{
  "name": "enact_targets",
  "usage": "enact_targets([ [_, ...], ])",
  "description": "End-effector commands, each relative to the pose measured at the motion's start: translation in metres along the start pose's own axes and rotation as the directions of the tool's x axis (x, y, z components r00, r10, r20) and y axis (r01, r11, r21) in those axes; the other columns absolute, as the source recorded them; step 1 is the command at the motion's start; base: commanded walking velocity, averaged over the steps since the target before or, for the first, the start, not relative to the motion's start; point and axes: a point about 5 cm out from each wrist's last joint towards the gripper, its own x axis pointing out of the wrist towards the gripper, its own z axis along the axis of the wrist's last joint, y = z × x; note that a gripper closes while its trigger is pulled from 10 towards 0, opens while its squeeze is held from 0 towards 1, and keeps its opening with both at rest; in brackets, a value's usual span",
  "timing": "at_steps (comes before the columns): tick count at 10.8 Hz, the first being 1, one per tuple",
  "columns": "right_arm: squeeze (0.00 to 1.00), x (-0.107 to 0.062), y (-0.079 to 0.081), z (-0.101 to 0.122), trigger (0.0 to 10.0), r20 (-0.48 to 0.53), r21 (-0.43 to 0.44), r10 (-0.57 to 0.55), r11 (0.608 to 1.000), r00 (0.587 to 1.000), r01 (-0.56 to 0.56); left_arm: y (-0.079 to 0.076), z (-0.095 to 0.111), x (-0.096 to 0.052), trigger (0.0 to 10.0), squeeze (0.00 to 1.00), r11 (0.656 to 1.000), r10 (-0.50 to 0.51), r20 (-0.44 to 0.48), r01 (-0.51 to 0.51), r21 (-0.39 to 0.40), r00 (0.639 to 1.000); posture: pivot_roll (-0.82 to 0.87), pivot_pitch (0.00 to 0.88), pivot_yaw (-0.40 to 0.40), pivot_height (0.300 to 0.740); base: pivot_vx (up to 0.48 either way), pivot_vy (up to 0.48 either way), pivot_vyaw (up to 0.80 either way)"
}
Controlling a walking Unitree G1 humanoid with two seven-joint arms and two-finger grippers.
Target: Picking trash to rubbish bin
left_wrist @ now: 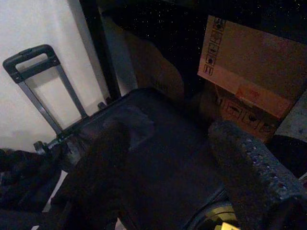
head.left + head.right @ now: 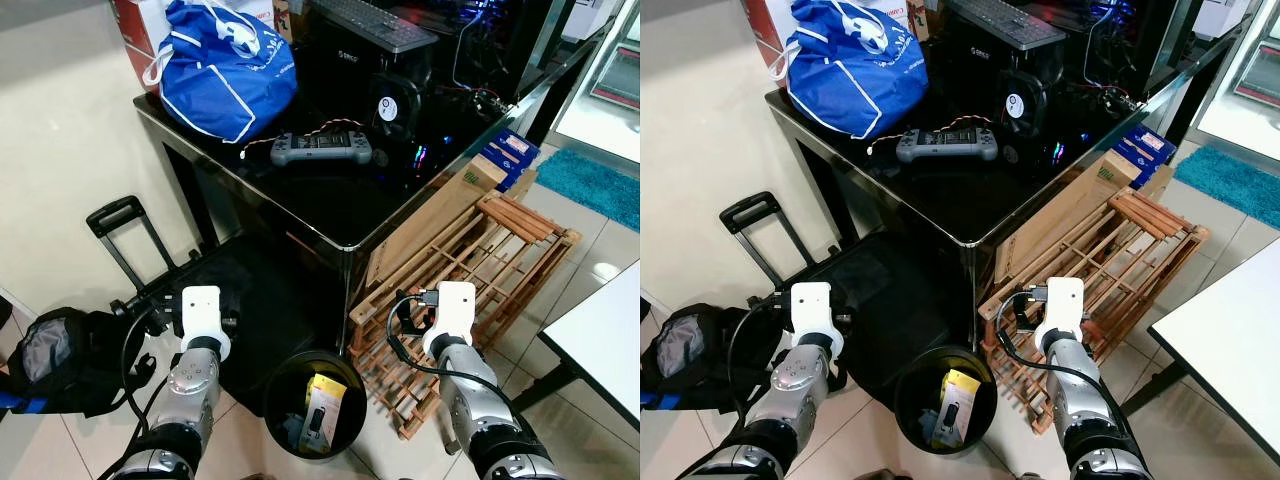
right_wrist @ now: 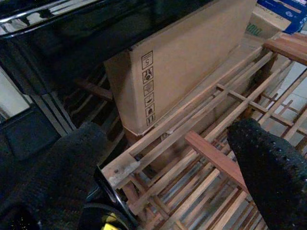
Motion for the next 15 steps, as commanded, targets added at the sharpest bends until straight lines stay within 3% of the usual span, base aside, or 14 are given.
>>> enact_targets([
  [1,0.00,0.000,-0.001,-0.001,10.0,0.005,0.016,-0.002,1.000,1.000,0.001,0.001,-0.005,-0.003,10.0,0.00,1.000,-0.010,-0.011,0.010,0.020,1.000,0.01,0.072,0.051,0.740,0.000,0.000,0.00],
  [3,0.00,-0.004,-0.009,-0.004,10.0,0.007,0.005,-0.010,1.000,1.000,0.010,0.009,-0.022,-0.012,10.0,0.00,0.997,0.005,-0.072,0.000,0.077,0.997,-0.01,0.072,0.047,0.740,0.000,0.000,0.00],
  [4,0.00,-0.003,-0.011,-0.002,10.0,0.009,0.008,-0.034,0.999,0.999,0.034,0.008,-0.020,-0.010,10.0,0.00,0.995,-0.024,-0.075,0.031,0.095,0.997,-0.02,0.070,0.059,0.740,0.000,0.000,0.00],
  [15,0.00,0.002,-0.014,0.003,10.0,0.016,0.018,-0.044,0.999,0.999,0.043,-0.001,-0.015,-0.007,10.0,0.00,0.997,-0.037,-0.056,0.041,0.070,0.998,0.00,0.036,0.055,0.740,0.000,0.000,0.00],
])
